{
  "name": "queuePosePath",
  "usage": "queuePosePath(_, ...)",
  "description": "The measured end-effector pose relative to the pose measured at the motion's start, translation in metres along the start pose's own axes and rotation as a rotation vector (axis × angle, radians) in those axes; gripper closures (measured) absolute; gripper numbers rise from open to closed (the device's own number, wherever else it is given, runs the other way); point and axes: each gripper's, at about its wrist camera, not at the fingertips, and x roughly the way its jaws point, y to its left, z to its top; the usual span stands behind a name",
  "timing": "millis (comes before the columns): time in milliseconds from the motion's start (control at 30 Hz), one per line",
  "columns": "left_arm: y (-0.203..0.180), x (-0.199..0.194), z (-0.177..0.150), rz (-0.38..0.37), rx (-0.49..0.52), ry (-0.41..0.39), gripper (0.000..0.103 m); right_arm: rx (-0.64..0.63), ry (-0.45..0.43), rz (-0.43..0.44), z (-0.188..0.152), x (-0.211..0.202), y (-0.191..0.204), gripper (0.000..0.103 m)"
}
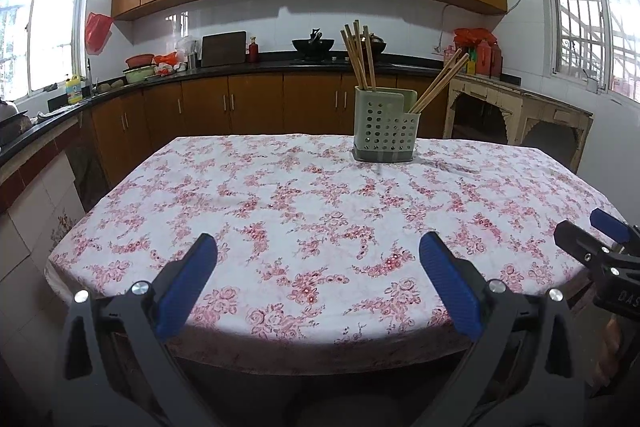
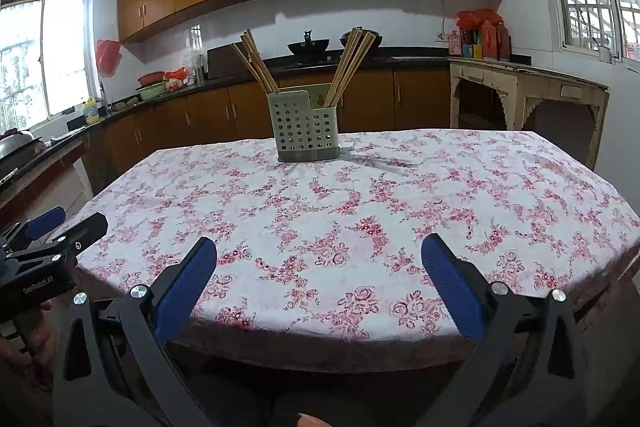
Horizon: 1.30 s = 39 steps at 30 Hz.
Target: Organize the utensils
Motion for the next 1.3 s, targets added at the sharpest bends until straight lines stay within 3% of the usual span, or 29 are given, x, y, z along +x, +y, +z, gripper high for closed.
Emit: queuePosePath(1300,-0.0009,-0.0007,-0.0004,0.003,0.005,0.000,0.004,0.000,-0.004,0.000,-0.0005,-0.0008,-0.0019,0.002)
